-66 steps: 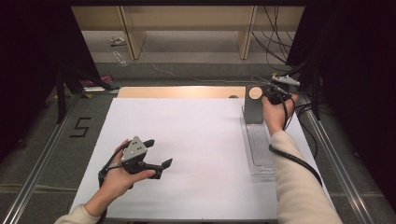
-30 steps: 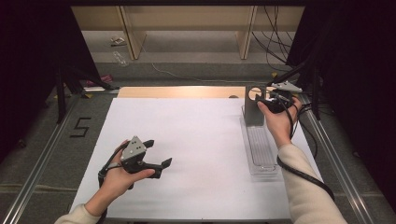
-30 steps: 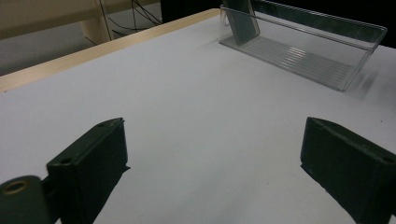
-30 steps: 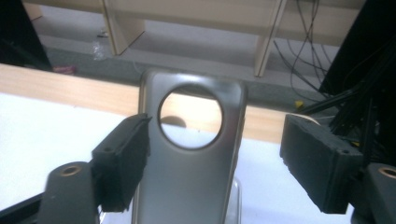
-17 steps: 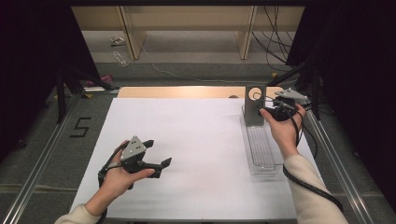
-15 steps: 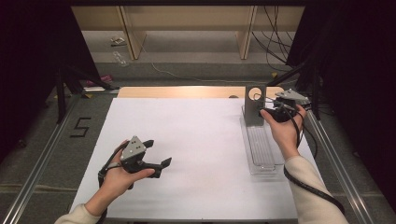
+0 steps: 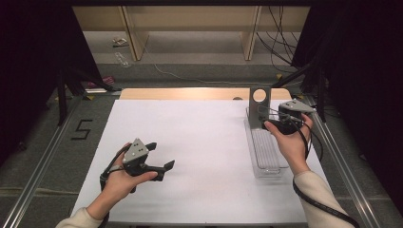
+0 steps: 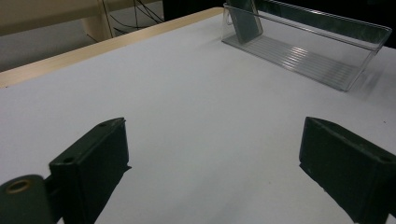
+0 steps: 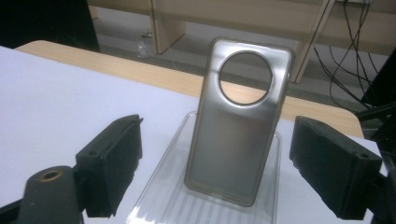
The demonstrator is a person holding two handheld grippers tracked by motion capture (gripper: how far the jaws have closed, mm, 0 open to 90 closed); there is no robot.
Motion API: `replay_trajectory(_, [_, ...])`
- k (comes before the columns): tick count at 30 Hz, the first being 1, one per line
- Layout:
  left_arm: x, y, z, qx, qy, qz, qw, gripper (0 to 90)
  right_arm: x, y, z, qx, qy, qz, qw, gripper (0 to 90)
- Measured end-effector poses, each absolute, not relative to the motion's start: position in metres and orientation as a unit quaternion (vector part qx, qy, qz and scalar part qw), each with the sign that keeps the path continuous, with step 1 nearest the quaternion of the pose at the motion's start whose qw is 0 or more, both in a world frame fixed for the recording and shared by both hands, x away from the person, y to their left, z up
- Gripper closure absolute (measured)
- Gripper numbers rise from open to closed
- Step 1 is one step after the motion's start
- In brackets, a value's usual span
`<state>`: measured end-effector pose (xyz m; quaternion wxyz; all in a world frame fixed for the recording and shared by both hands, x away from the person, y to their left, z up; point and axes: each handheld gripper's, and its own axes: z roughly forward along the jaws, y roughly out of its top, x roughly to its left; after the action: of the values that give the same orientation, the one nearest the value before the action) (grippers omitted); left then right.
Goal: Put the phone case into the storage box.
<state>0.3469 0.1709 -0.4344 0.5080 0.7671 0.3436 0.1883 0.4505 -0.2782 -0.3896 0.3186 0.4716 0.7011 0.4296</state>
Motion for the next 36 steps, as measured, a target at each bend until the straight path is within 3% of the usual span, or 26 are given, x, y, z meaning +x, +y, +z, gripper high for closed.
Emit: replay_trajectory(36, [0.349, 0.173, -0.435, 0.764, 0.349, 0.187, 0.509, 8.2, 0.403, -0.277, -0.405, 0.429, 0.734, 0.459, 0.259, 16.8])
